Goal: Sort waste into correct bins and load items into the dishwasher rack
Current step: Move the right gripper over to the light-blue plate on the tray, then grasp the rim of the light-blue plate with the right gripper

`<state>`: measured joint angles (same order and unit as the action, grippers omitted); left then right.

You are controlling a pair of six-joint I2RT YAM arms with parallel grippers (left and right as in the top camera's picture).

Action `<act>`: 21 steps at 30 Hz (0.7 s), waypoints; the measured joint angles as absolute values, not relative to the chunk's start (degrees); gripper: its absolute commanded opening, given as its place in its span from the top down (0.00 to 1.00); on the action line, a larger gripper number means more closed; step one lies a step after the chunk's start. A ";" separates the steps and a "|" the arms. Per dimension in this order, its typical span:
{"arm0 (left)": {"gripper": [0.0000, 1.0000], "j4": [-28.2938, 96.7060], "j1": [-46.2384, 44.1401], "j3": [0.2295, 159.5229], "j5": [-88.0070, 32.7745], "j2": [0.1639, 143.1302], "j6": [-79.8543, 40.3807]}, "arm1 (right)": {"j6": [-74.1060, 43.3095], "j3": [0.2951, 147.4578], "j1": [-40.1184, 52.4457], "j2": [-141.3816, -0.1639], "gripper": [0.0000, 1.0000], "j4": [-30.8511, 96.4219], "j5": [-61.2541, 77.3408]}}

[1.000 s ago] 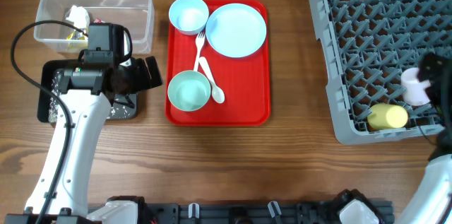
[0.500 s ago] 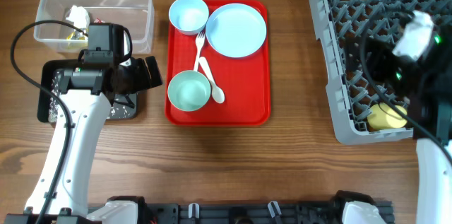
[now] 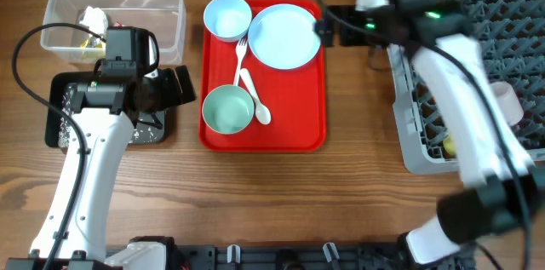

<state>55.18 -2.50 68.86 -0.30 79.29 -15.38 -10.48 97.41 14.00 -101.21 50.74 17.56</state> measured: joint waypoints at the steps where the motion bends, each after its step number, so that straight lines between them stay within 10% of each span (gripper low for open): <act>1: 0.00 55.13 -2.50 68.86 -0.30 79.29 -15.38 | -10.90 97.41 14.13 -103.20 0.00 48.90 18.65; 11: 0.00 54.19 -2.50 68.86 -0.30 79.29 -15.38 | -19.99 97.41 15.44 -119.55 0.38 38.28 22.59; 21: 0.00 53.74 -2.50 68.86 -0.27 79.29 -15.40 | -28.51 97.41 19.49 -123.79 0.44 39.81 10.85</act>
